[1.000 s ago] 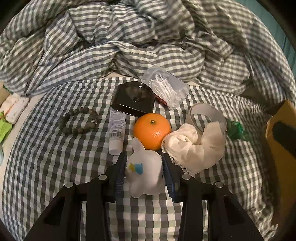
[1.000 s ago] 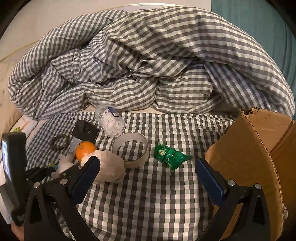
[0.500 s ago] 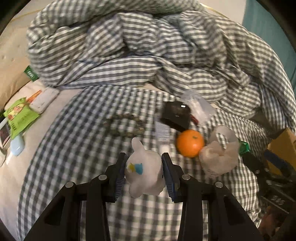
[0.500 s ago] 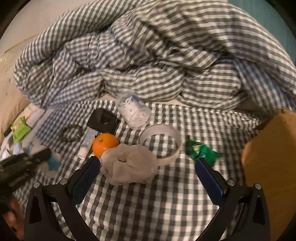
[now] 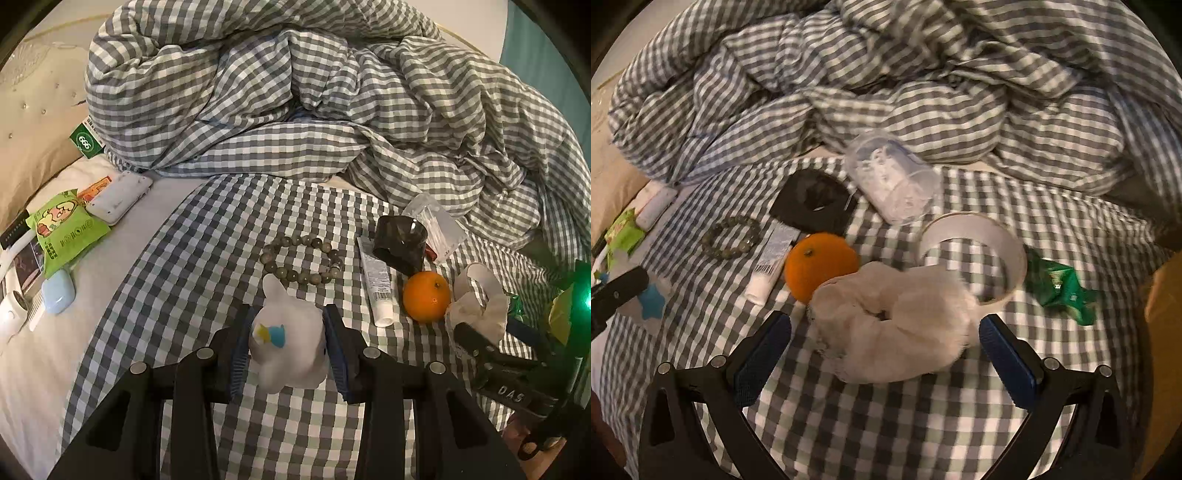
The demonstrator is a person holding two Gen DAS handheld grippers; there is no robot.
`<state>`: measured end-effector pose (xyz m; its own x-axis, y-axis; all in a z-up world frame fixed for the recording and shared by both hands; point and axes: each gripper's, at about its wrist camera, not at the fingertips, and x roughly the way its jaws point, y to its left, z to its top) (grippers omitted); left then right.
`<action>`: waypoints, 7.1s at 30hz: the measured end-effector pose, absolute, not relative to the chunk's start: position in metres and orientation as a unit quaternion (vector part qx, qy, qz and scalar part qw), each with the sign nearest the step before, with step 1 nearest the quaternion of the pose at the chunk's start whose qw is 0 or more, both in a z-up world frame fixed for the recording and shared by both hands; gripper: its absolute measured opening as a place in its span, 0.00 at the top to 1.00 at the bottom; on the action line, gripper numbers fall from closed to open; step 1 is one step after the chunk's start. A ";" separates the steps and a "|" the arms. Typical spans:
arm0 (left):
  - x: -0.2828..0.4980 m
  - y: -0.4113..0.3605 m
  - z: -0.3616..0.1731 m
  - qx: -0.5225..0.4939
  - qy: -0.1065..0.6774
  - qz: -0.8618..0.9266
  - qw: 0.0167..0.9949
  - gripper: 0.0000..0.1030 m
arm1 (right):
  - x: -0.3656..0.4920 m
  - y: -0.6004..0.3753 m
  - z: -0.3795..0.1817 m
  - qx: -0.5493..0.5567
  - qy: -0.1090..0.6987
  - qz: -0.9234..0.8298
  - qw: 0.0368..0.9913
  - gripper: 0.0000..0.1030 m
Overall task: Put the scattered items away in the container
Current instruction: 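Carry the plush toy and white cloth with both tools over the box, then open both tools to drop the plush toy and cloth into the box, then move both tools back toward the bead bracelet and tape roll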
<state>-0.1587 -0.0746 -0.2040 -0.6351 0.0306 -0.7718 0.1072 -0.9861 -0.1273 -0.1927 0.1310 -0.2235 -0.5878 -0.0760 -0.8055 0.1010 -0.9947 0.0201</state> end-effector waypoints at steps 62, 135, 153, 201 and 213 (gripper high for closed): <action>-0.006 0.050 0.008 0.293 0.037 -0.955 -0.037 0.62 | 0.018 0.280 0.010 0.276 -0.061 -0.958 0.036 0.83; -0.005 0.322 -0.004 0.307 -0.045 -0.917 -0.251 0.00 | 0.101 0.486 0.007 0.247 -0.068 -0.949 -0.186 0.03; -0.006 0.150 0.022 0.283 -0.009 -0.948 -0.144 0.00 | 0.069 0.356 0.047 0.189 -0.050 -0.972 -0.128 0.00; -0.181 -0.085 -0.162 0.406 0.045 -0.912 0.032 0.00 | -0.147 0.168 -0.124 0.361 0.023 -0.931 0.035 0.00; -0.250 -0.061 -0.237 0.449 0.033 -0.893 0.013 0.00 | -0.188 0.167 -0.170 0.386 0.030 -0.921 0.036 0.00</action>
<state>-0.2502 -0.0606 -0.2371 -0.5960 0.0072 -0.8030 0.0519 -0.9975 -0.0475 -0.1884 0.1665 -0.1695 -0.6995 -0.0436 -0.7133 0.0900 -0.9956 -0.0275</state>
